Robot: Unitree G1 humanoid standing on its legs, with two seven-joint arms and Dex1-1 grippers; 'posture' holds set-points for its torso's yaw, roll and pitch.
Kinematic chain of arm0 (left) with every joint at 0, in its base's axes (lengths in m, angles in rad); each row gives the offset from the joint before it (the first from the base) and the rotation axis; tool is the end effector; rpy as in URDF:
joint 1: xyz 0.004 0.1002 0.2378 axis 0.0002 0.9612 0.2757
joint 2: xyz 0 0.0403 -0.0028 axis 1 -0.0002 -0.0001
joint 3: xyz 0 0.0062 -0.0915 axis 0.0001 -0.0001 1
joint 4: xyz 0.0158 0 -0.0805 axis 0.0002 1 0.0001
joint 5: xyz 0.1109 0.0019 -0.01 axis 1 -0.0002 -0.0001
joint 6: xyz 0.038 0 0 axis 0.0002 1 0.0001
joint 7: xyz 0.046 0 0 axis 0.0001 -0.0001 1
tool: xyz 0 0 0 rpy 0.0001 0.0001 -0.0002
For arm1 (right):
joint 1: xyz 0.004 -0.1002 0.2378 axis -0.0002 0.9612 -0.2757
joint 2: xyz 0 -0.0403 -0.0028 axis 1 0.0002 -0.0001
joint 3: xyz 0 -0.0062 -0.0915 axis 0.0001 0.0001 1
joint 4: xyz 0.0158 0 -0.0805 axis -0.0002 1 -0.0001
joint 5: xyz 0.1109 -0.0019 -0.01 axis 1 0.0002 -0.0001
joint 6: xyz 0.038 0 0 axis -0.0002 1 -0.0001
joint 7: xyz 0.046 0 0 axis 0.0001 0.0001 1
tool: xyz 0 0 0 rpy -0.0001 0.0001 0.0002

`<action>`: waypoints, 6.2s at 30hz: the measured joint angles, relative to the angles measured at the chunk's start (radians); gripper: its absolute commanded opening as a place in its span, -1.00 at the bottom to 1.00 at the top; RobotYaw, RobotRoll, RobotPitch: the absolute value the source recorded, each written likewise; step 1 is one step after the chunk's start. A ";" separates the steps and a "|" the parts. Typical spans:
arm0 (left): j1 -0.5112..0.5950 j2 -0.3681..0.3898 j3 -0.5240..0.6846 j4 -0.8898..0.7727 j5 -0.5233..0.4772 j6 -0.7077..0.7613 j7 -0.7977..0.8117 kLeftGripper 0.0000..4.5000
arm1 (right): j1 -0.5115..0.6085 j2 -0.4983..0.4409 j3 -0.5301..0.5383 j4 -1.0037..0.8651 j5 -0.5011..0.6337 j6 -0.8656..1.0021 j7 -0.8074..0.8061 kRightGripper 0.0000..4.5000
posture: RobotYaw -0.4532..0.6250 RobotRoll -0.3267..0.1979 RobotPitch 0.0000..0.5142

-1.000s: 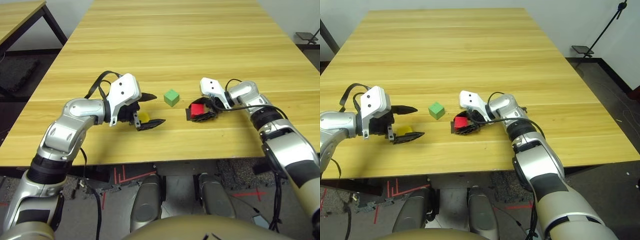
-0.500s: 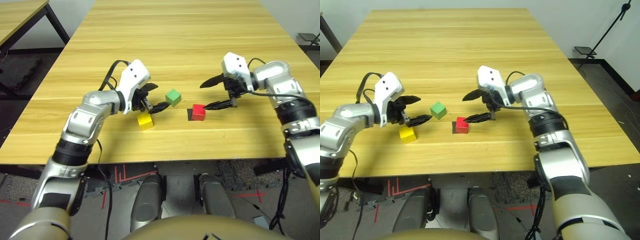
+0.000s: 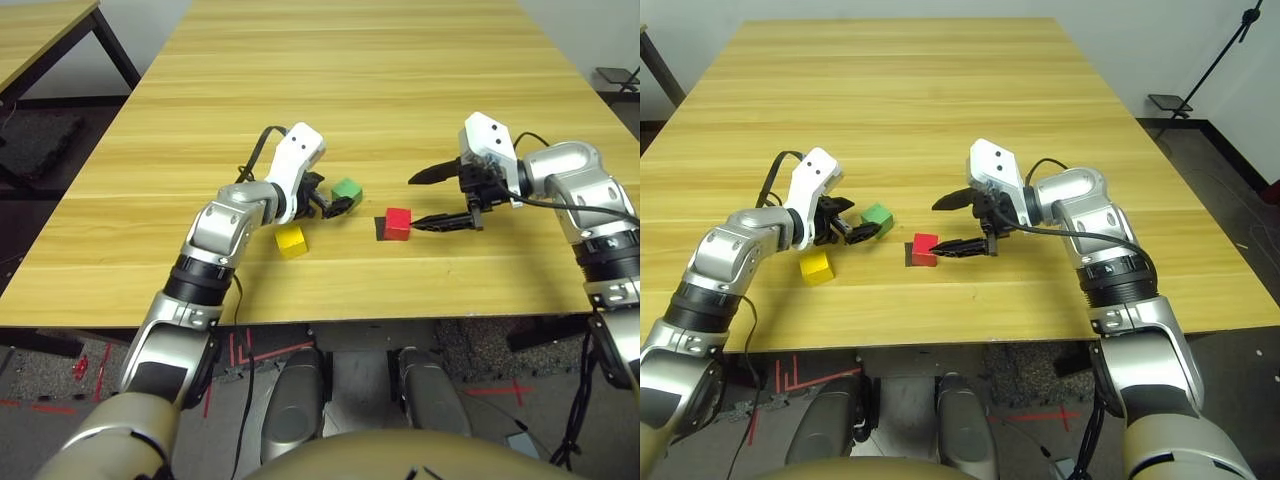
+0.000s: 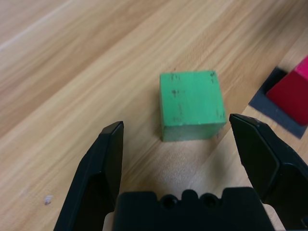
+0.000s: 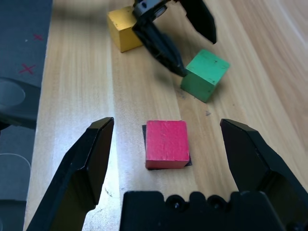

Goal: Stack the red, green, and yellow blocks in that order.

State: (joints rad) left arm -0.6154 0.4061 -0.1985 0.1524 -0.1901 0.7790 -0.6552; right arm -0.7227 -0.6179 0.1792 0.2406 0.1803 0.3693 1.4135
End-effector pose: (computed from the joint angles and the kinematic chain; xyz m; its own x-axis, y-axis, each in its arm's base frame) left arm 0.3031 0.1609 0.1476 0.6315 -0.6059 -0.4839 0.7017 0.7121 0.0241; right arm 0.3158 -0.2046 0.2027 0.1617 0.8766 -0.4533 -0.9841 0.1089 -0.1404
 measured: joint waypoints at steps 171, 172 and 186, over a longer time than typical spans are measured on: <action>-0.192 0.255 -0.087 -0.255 -0.060 0.031 -0.530 -0.11 | 0.169 -0.147 -0.066 -0.072 0.137 0.016 -0.055 1.00 | 0.00 0.01 -0.79; -0.209 0.243 -0.100 -0.238 -0.060 0.022 -0.539 -0.11 | 0.170 -0.147 -0.067 -0.076 0.138 0.016 -0.057 1.00 | -0.01 0.02 -0.80; -0.464 -0.079 -0.216 0.356 0.043 -0.372 -0.664 -0.11 | 0.247 -0.161 -0.113 -0.196 0.158 0.072 -0.110 1.00 | -0.18 0.04 -0.79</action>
State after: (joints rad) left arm -1.0793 0.3268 -0.4150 0.5087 -0.1475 0.4069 -1.3195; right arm -0.4753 -0.7785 0.0666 0.0447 0.3383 0.4409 1.3032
